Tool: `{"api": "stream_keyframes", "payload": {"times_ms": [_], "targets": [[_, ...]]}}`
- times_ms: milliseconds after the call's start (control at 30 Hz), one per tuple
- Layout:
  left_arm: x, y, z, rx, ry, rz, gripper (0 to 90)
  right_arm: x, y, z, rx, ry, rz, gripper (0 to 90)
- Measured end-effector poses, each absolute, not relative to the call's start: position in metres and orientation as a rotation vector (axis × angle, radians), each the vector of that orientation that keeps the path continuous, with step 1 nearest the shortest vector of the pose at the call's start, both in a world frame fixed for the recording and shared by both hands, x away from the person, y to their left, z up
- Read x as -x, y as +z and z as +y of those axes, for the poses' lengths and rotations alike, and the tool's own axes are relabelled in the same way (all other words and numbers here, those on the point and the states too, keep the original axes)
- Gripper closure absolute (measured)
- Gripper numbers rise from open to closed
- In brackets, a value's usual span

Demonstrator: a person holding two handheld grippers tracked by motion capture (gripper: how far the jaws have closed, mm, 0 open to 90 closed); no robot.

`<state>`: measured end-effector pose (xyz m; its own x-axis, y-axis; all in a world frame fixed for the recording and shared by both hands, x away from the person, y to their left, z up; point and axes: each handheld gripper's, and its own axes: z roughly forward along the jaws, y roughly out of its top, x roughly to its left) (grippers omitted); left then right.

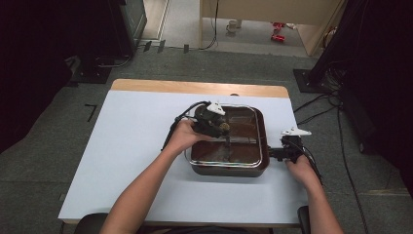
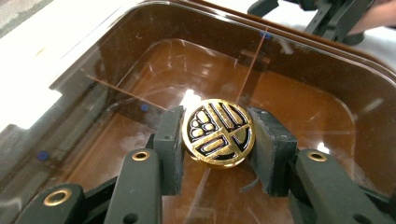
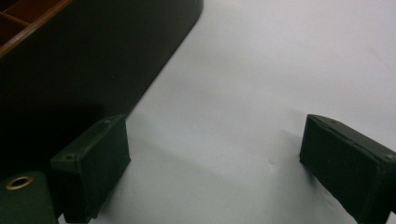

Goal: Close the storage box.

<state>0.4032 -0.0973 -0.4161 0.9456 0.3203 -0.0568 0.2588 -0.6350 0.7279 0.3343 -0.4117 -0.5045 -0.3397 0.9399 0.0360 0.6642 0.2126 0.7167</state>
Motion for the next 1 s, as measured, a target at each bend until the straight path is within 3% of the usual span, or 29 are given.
{"api": "stream_keyframes", "payload": {"times_ms": [367,700,1000], "targets": [[-0.397,-0.421,-0.120,-2.320,0.101,0.429,59.7,-0.334,-0.505,-0.412,-1.485,0.911,2.086,7.8],[-0.398,-0.425,-0.116,-2.284,0.080,0.449,58.7,-0.334,-0.504,-0.412,-1.486,0.910,2.086,7.8],[-0.397,-0.424,-0.113,-2.265,0.029,0.495,41.1,-0.334,-0.505,-0.412,-1.485,0.911,2.085,7.9]]}}
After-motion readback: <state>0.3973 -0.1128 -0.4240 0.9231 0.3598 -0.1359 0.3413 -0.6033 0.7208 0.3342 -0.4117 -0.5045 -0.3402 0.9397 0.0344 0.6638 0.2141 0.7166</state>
